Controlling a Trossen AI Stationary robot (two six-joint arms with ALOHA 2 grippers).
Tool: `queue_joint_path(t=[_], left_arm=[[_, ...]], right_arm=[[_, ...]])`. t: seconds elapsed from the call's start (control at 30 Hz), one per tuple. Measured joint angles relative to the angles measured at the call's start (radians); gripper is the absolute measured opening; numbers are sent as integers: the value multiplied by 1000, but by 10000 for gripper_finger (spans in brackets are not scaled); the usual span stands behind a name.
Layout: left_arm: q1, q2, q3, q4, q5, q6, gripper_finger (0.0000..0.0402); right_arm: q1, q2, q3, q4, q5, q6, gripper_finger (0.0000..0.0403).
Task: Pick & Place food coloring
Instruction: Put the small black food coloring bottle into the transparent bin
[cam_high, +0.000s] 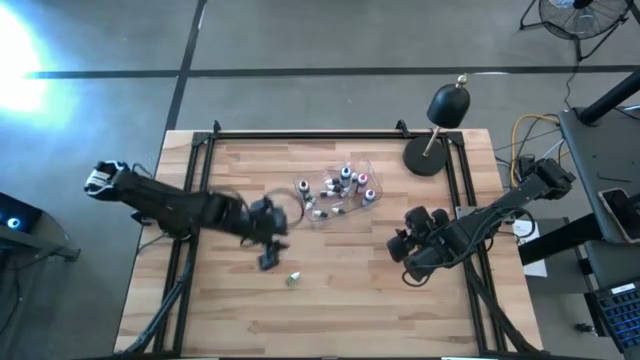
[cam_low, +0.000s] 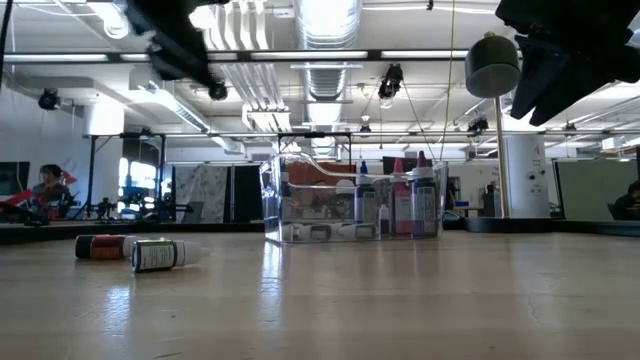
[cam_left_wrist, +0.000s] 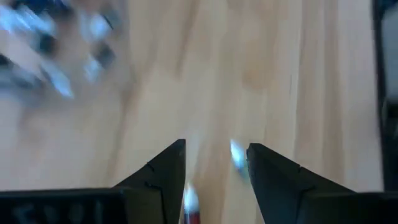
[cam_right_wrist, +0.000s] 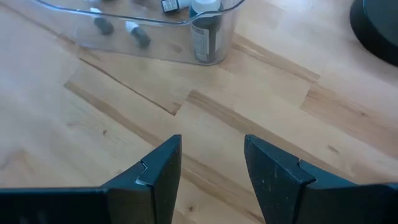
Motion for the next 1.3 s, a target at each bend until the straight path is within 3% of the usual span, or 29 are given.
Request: queue_joint_path(t=[0.1, 0.17, 0.3, 0.37, 1.3], left_arm=[[-94, 12, -62, -33, -5, -42, 144], [-128, 29, -108, -27, -35, -153, 144], [-130, 50, -179, -12, -79, -390, 145], [-131, 67, -201, -14, -74, -425, 145], [-128, 288, -233, 15, -97, -388, 145]], right_arm=[[0, 0, -2, 1, 1, -29, 169], [0, 0, -7, 2, 1, -33, 169], [-1, 0, -24, 4, 1, -11, 169], [-1, 0, -35, 8, 1, -2, 169], [1, 0, -47, 25, 1, -1, 169]])
